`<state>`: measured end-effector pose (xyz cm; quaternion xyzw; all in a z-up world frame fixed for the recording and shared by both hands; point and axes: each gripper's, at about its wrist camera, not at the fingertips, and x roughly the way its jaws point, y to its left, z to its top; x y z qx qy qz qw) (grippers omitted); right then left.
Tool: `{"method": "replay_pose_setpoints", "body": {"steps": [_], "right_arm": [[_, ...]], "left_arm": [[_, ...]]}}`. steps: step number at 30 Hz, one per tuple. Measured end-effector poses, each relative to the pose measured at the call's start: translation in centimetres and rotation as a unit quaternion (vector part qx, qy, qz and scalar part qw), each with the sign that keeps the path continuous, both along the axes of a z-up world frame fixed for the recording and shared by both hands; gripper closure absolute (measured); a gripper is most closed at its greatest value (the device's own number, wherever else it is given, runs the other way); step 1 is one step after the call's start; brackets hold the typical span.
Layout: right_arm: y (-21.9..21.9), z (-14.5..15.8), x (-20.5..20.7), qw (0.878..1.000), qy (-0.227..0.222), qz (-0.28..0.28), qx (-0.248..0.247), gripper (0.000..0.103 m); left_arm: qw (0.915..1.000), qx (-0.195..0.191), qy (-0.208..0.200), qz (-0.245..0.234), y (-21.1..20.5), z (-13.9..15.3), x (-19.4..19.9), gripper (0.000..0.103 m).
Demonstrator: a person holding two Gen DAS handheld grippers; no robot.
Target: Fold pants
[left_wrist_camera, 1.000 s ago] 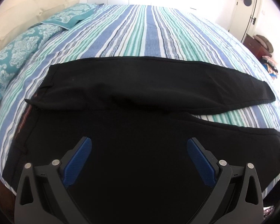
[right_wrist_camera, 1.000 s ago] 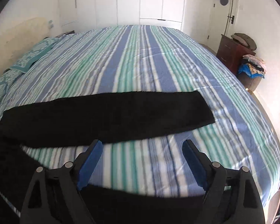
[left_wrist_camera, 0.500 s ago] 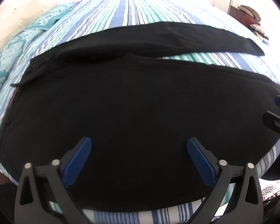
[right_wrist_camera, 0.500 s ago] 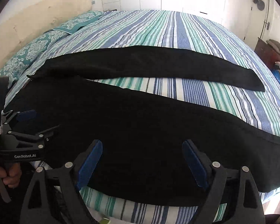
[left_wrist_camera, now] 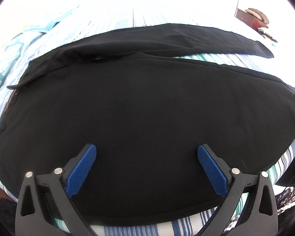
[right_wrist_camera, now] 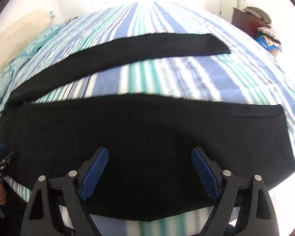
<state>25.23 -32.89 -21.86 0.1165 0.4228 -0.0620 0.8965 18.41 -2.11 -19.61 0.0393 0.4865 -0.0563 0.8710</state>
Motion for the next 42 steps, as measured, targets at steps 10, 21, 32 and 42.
{"method": "replay_pose_setpoints", "body": {"steps": [10, 21, 32, 42], "right_arm": [[-18.3, -3.0, 2.0, 0.989, 0.135, -0.021, 0.053, 0.053], [-18.1, -3.4, 2.0, 0.982, 0.142, -0.069, -0.107, 0.093], [-10.0, 8.6, -3.8, 0.992, -0.028, -0.082, -0.088, 0.0], [12.0, 3.5, -2.9, 0.996, -0.005, 0.058, -0.064, 0.0]], "left_arm": [[0.9999, 0.003, 0.001, 0.013, -0.1, -0.2, 0.5, 0.0], [0.9997, 0.003, 0.009, 0.024, 0.0, 0.1, 0.2, 0.0], [0.9997, -0.001, 0.016, 0.017, 0.6, 0.0, 0.3, 0.0], [0.9997, -0.006, 0.01, 0.022, 0.8, -0.3, -0.1, 0.0]]}}
